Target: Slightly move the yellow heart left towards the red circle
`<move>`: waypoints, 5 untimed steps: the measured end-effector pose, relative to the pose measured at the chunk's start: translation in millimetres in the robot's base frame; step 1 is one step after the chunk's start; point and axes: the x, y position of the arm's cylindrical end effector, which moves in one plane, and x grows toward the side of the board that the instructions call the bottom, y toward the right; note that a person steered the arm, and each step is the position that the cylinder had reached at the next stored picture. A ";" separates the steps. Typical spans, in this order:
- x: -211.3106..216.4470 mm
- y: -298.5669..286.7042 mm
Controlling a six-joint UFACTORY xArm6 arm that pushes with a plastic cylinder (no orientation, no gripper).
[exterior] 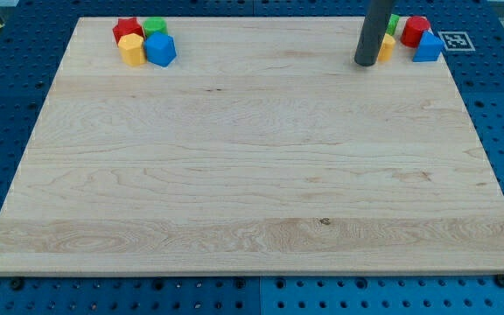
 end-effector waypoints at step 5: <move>-27.2 -1.2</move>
